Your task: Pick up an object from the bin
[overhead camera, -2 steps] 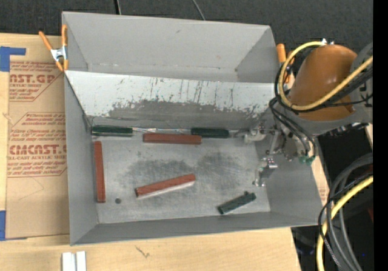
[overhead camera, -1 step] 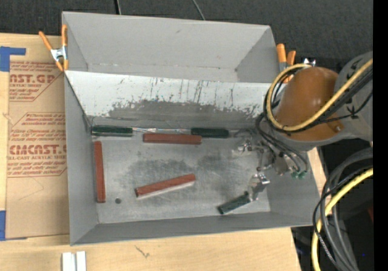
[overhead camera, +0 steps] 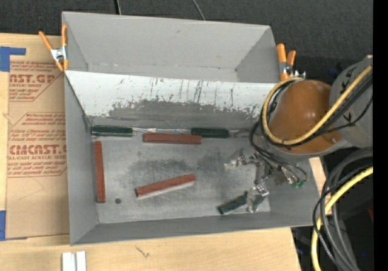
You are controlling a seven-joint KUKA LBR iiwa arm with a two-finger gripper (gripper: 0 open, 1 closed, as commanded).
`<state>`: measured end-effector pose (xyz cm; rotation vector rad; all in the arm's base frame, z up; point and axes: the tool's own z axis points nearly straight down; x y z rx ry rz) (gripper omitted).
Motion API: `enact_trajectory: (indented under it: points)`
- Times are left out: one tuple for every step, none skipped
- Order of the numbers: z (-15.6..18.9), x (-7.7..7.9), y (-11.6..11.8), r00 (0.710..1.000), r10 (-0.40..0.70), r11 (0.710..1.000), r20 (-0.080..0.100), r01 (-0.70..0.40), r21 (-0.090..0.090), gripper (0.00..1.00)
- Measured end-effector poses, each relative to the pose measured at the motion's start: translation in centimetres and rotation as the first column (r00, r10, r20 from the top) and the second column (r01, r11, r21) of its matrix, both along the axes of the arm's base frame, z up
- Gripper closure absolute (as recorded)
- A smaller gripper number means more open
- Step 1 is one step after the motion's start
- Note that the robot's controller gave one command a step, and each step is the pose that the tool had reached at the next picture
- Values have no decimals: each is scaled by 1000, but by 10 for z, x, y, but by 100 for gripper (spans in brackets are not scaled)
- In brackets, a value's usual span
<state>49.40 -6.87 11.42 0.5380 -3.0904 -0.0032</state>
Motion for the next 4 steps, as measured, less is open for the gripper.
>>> enact_trajectory:
  points:
    - [22,-10,3,1000,19,1000,6,-19,0,0]
    - [-43,-2,11,998,63,998,18,-63,0,0]
    - [-40,4,24,986,163,987,21,-163,-4,100]
    - [-40,4,24,986,163,987,21,-163,-4,100]
